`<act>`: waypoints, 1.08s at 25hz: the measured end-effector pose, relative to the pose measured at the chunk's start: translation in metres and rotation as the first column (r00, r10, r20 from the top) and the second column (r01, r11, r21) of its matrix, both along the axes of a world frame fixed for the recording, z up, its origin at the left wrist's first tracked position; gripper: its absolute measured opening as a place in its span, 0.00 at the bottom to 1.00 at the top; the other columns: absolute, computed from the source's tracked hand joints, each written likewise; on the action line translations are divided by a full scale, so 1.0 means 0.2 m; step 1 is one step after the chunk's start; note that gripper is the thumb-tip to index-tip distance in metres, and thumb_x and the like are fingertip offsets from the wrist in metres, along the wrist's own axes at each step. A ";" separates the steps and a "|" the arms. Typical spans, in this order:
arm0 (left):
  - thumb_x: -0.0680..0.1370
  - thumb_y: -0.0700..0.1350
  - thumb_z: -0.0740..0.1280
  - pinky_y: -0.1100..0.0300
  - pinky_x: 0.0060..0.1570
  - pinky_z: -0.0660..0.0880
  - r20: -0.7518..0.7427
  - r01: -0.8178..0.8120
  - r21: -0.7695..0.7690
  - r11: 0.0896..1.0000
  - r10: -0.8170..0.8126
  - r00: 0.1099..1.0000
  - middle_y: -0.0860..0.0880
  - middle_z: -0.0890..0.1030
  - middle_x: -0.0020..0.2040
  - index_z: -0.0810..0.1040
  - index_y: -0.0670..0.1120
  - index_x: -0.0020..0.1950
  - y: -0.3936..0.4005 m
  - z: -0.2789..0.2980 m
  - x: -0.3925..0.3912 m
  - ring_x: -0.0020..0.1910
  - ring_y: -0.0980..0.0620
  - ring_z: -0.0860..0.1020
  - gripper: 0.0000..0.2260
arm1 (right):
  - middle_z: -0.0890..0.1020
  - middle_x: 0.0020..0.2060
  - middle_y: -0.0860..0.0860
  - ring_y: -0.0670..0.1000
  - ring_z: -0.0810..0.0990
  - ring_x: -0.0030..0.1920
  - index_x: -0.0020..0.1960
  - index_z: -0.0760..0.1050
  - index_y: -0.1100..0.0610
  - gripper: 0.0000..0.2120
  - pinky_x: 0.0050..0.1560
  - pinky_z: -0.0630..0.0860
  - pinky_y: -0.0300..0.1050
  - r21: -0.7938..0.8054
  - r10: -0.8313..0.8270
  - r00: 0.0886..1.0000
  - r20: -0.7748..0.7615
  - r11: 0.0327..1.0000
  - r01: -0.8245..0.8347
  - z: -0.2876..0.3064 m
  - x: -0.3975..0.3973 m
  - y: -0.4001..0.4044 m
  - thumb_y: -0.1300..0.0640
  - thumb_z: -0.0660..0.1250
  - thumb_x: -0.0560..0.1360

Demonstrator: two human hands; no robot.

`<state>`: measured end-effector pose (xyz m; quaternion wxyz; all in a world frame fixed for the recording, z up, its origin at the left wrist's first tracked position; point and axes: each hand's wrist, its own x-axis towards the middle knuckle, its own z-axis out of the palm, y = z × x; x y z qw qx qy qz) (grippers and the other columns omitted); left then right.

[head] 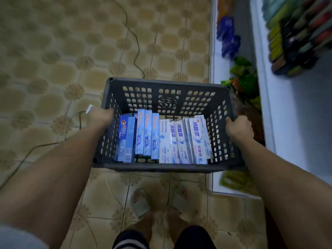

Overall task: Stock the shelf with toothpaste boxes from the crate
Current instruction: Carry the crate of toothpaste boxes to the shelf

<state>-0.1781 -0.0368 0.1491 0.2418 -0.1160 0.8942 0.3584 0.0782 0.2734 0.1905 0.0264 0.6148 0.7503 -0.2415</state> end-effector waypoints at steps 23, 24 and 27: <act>0.74 0.48 0.62 0.59 0.30 0.71 -0.378 0.185 0.130 0.974 -0.123 0.918 0.35 0.83 0.49 0.77 0.33 0.61 0.29 2.04 -0.92 0.33 0.41 0.78 0.23 | 0.80 0.46 0.56 0.58 0.77 0.45 0.51 0.76 0.56 0.13 0.43 0.71 0.47 0.353 0.184 0.965 -0.186 0.929 -0.109 1.92 -0.66 0.34 0.47 0.65 0.76; 0.74 0.48 0.62 0.60 0.29 0.71 -0.370 0.180 0.116 0.977 -0.126 0.920 0.35 0.83 0.46 0.77 0.34 0.61 0.36 2.03 -0.97 0.30 0.43 0.76 0.22 | 0.80 0.46 0.56 0.58 0.78 0.46 0.51 0.76 0.56 0.13 0.43 0.72 0.47 0.351 0.184 0.966 -0.181 0.930 -0.112 1.90 -0.71 0.42 0.47 0.65 0.76; 0.76 0.48 0.62 0.63 0.23 0.69 -0.338 0.162 0.104 0.981 -0.118 0.934 0.37 0.82 0.41 0.77 0.34 0.61 0.57 1.99 -1.11 0.23 0.46 0.72 0.21 | 0.78 0.45 0.56 0.57 0.76 0.44 0.53 0.77 0.57 0.14 0.44 0.72 0.47 0.343 0.199 0.968 -0.151 0.929 -0.137 1.86 -0.90 0.65 0.47 0.65 0.77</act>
